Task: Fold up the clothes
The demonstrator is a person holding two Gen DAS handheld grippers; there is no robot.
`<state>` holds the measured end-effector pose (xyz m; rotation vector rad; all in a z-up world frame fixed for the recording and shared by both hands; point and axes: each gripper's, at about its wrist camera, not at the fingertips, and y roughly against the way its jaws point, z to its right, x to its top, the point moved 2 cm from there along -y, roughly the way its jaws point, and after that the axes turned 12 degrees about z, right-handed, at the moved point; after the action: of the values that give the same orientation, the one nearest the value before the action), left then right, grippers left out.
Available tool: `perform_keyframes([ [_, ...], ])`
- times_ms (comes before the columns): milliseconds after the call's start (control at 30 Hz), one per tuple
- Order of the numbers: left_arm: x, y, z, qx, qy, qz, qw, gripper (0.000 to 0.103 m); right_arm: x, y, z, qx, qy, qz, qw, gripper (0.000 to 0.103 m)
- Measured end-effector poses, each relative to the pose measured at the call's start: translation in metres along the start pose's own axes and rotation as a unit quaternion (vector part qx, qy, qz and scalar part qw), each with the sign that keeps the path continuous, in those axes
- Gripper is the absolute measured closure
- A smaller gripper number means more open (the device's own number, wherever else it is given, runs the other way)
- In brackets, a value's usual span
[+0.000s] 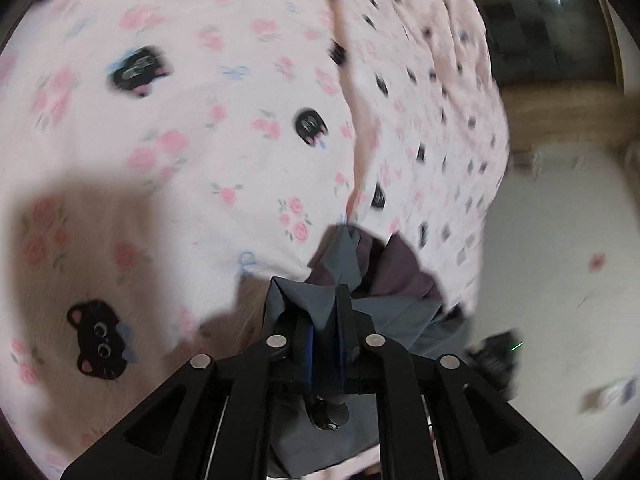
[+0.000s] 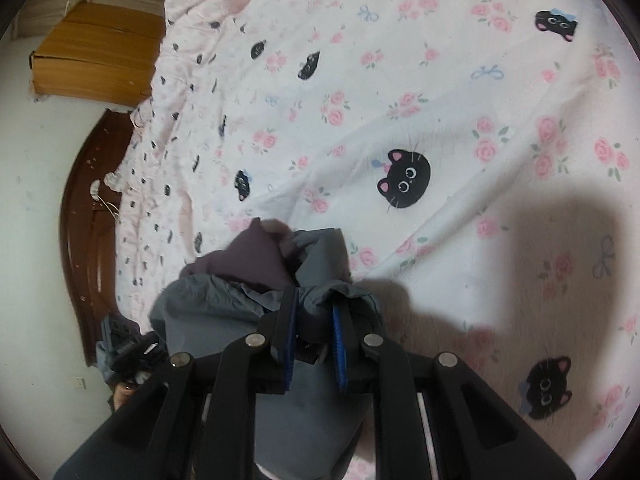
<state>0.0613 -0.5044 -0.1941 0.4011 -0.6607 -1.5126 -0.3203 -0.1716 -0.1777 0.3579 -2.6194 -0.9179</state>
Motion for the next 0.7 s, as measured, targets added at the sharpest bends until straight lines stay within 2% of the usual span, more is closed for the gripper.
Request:
perform_keyframes([
  [67,0.003,0.011,-0.003,-0.025,0.018,0.017,0.9994,0.093,0.002,-0.005,0.001,-0.008,0.002,-0.003,1.000,0.086],
  [167,0.009,0.029,0.000,-0.069,0.036,0.041,0.9961,0.086,0.005,-0.012,0.002,-0.019,0.005,-0.008,1.000,0.086],
  [233,0.014,0.036,-0.001,-0.104,0.064,0.053,0.9911,0.071,0.009,-0.012,0.001,-0.022,0.005,-0.007,1.000,0.085],
  [267,0.017,0.040,-0.003,-0.120,0.081,0.059,0.9878,0.068,0.012,-0.011,0.000,-0.023,0.004,-0.005,1.000,0.085],
  [300,0.020,0.044,-0.004,-0.120,0.089,0.068,0.9865,0.064,0.014,-0.010,0.000,-0.022,0.001,-0.005,1.000,0.084],
  [367,0.029,0.054,-0.005,-0.091,0.079,0.099,0.9878,0.064,0.018,-0.007,-0.001,-0.022,-0.005,-0.002,1.000,0.082],
  [433,0.033,0.059,0.000,-0.068,0.058,0.110,0.9899,0.064,0.023,-0.003,-0.002,-0.024,-0.011,0.004,1.000,0.074],
  [500,0.029,0.062,0.015,-0.054,0.015,0.114,0.9919,0.064,0.027,0.001,-0.004,-0.026,-0.017,0.009,0.999,0.047],
  [533,0.026,0.062,0.023,-0.048,-0.008,0.114,0.9923,0.064,0.028,0.004,-0.006,-0.025,-0.016,0.012,0.999,0.043],
  [600,0.008,0.056,0.053,-0.043,-0.083,0.101,0.9906,0.064,0.027,0.014,-0.020,-0.016,0.014,0.026,0.999,0.041],
  [700,-0.030,0.040,0.096,-0.046,-0.179,0.072,0.9800,0.064,0.025,0.030,-0.042,-0.002,0.058,0.047,0.997,0.041],
])
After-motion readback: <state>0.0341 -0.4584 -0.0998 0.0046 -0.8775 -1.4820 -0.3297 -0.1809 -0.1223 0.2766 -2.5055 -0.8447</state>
